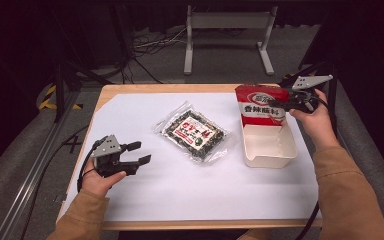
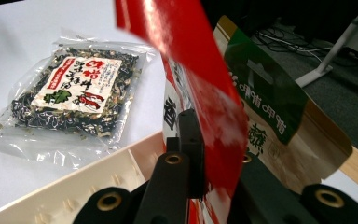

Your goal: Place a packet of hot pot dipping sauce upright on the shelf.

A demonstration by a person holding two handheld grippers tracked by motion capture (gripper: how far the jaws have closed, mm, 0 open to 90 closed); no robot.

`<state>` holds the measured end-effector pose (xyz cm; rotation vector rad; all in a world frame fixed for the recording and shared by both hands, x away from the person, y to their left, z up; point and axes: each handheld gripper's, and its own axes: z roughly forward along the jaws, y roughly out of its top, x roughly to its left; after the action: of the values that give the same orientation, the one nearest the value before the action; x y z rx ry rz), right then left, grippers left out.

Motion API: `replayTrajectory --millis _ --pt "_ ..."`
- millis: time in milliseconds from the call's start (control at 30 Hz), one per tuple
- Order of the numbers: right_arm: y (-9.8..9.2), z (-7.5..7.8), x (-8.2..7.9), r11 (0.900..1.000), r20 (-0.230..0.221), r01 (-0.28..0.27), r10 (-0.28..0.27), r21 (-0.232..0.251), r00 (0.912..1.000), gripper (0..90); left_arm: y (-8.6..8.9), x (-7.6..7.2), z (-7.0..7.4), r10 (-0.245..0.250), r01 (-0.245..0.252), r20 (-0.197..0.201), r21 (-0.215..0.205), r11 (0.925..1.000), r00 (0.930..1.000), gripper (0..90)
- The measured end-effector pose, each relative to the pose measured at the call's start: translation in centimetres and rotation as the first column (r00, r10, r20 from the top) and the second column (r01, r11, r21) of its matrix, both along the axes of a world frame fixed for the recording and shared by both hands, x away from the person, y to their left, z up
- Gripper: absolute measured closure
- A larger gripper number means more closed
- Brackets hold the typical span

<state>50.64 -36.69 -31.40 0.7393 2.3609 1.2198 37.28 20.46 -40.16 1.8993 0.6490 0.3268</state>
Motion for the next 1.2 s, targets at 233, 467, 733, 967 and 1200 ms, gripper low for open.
replayTrajectory --millis 233,467,733,967,1200 --pt "-0.7 -0.7 -0.2 0.999 -0.021 0.034 -0.033 0.010 0.9992 89.3 -0.1 0.2 -0.1 0.006 -0.006 -0.005 0.004 1.0000 1.0000 32.9" --pt "-1.1 -1.7 -0.3 0.999 -0.037 0.052 -0.052 -0.010 0.9980 89.2 -0.1 0.4 -0.5 0.014 -0.014 -0.029 0.005 0.9999 0.9995 31.9" --pt "-1.2 -2.0 -0.3 0.997 -0.042 0.076 -0.077 -0.025 0.9961 89.2 0.0 0.5 -0.6 0.022 -0.022 -0.048 -0.003 0.9997 0.9986 24.9" --pt "-1.2 -2.1 -0.4 0.996 -0.040 0.083 -0.084 -0.016 0.9957 87.4 -0.4 0.7 -0.6 0.035 -0.035 -0.054 0.002 0.9994 0.9979 12.9" --pt "-1.2 -1.6 -1.0 0.992 -0.044 0.122 -0.121 0.032 0.9917 71.5 -1.1 1.1 -0.8 0.014 -0.013 -0.071 0.009 0.9999 0.9974 6.7"
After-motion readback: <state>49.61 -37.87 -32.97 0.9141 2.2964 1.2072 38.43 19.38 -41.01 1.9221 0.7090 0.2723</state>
